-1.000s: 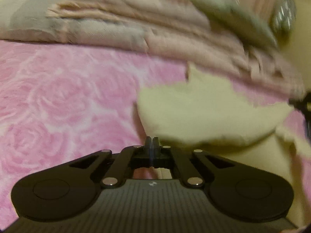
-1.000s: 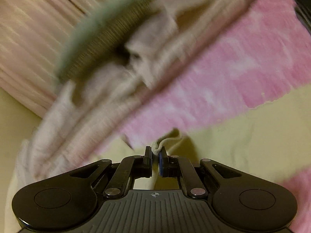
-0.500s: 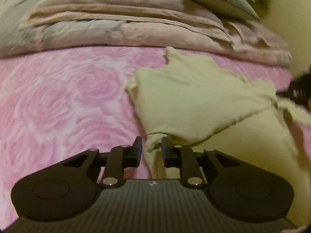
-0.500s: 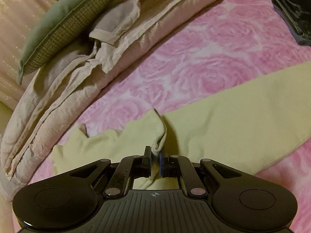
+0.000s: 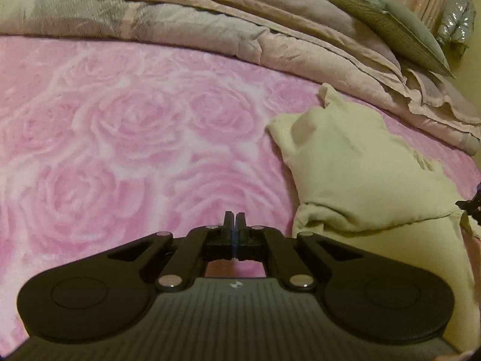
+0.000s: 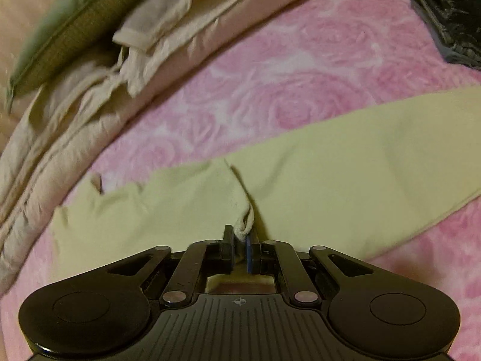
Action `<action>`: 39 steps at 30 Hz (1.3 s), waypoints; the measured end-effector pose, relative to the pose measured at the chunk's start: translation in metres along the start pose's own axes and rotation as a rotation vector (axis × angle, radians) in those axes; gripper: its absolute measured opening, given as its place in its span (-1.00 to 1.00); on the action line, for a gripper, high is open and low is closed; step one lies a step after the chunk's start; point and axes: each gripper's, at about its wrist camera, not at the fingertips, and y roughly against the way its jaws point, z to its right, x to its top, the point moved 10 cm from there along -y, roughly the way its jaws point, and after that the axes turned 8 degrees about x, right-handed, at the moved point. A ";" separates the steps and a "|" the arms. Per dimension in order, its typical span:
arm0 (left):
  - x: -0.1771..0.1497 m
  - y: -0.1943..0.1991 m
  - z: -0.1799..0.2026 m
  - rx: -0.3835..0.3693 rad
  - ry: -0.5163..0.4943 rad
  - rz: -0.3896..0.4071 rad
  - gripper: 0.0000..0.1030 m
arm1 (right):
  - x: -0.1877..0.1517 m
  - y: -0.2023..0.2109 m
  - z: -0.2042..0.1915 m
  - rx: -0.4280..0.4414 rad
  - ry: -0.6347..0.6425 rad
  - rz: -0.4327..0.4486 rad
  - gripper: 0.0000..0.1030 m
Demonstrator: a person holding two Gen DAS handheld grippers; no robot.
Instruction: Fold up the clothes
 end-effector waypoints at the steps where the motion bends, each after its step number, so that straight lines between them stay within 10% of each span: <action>1: 0.002 0.001 0.003 -0.023 0.023 -0.010 -0.99 | 0.000 0.000 -0.002 -0.001 0.010 -0.003 -0.67; 3: 0.009 0.002 0.008 -0.071 0.099 -0.019 -0.74 | 0.003 0.003 -0.008 -0.022 0.044 0.016 0.28; 4: 0.013 0.002 0.010 -0.096 0.140 -0.019 -0.55 | 0.005 0.006 -0.011 -0.036 0.069 0.032 0.31; 16: 0.089 -0.062 0.010 -0.156 0.478 -0.140 -0.33 | 0.008 -0.013 -0.015 -0.106 0.198 -0.043 0.30; 23: 0.109 -0.120 0.042 -0.118 0.362 -0.368 -0.38 | 0.013 -0.022 -0.013 -0.081 0.196 -0.058 0.30; 24: 0.108 -0.124 0.044 -0.109 0.341 -0.382 -0.57 | 0.013 -0.025 -0.015 -0.077 0.205 -0.068 -0.05; 25: 0.107 -0.126 0.046 -0.103 0.324 -0.382 -0.92 | 0.013 -0.027 -0.015 -0.082 0.222 -0.083 -0.34; 29: 0.119 -0.111 0.040 -0.105 0.232 -0.263 -0.93 | 0.012 -0.032 -0.010 -0.096 0.269 -0.119 -0.70; 35: 0.125 -0.104 0.000 0.118 0.210 -0.151 -0.97 | 0.013 -0.030 -0.011 -0.130 0.293 -0.110 -0.68; 39: 0.128 -0.056 0.029 0.031 0.155 -0.075 -0.97 | 0.021 -0.009 -0.022 -0.197 0.351 0.000 -0.15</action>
